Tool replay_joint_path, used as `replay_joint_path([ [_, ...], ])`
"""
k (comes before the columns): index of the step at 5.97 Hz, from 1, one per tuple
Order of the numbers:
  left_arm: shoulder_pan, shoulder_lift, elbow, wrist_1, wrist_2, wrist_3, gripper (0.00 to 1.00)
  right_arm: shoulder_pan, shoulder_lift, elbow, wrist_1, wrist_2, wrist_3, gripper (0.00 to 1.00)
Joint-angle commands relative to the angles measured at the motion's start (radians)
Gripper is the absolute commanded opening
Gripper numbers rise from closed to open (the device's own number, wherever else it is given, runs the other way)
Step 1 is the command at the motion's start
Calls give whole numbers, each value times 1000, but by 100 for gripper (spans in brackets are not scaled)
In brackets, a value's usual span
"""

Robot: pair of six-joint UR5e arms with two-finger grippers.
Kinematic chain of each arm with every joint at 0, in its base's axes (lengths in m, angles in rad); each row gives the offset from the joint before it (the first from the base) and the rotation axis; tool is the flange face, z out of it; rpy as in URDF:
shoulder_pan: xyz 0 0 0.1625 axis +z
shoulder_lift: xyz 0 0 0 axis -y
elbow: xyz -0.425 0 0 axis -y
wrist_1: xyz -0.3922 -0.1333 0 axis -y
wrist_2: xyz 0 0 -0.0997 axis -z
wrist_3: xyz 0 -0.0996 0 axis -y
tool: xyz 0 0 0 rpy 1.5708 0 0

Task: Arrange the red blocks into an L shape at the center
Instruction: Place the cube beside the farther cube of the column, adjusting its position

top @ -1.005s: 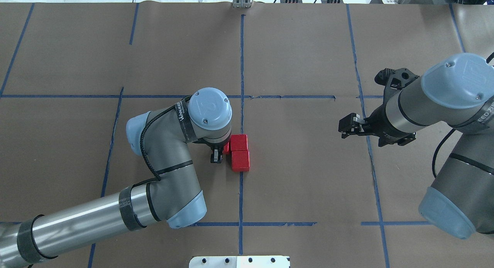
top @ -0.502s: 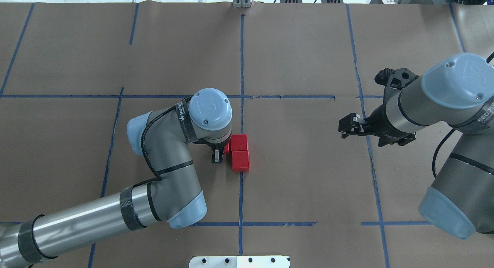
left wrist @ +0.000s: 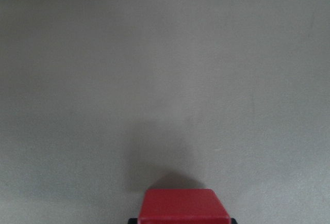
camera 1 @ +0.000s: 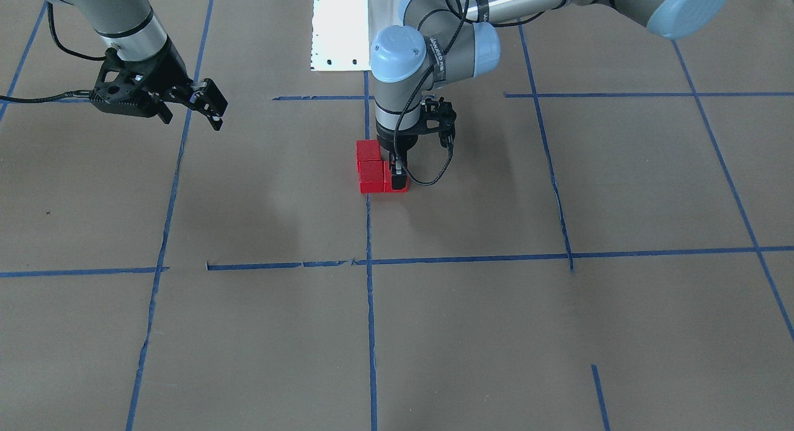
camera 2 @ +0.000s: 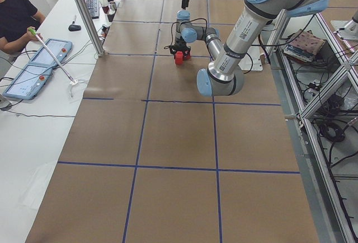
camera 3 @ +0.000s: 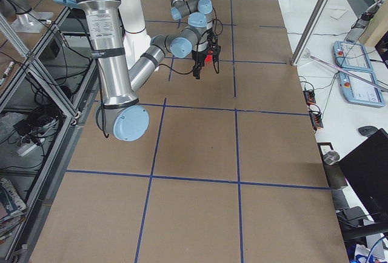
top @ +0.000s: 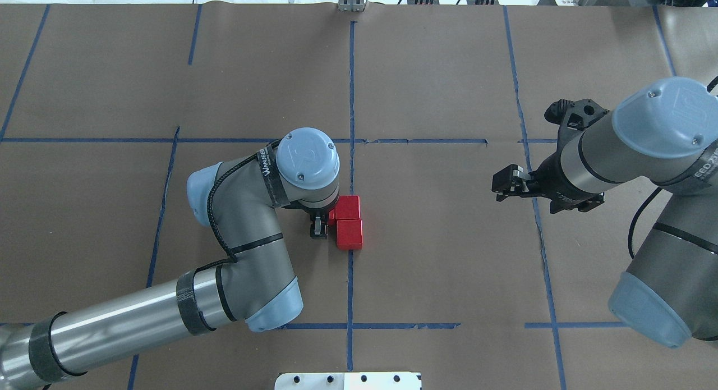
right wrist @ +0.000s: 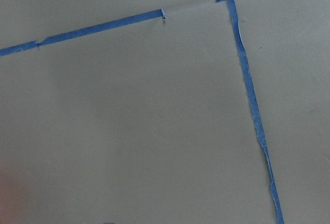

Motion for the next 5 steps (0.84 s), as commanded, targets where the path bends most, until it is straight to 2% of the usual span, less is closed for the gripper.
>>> replay_joint_path([
  [1,0,-7,1,-14,0,2,100,0,0,4,0,0,0,100],
  [2,0,-8,-8,-12,-13,9,100,0,0,5,0,0,0,100],
  [3,0,-7,-34,-3,-57,68,100,3,-2,7,0,0,0,100],
  [4,-12,2,-74,17,-60,159,100,8,-18,13,0,3,-2,100],
  [5,-46,4,-94,44,-77,176,100,41,-24,13,0,32,-6,100],
])
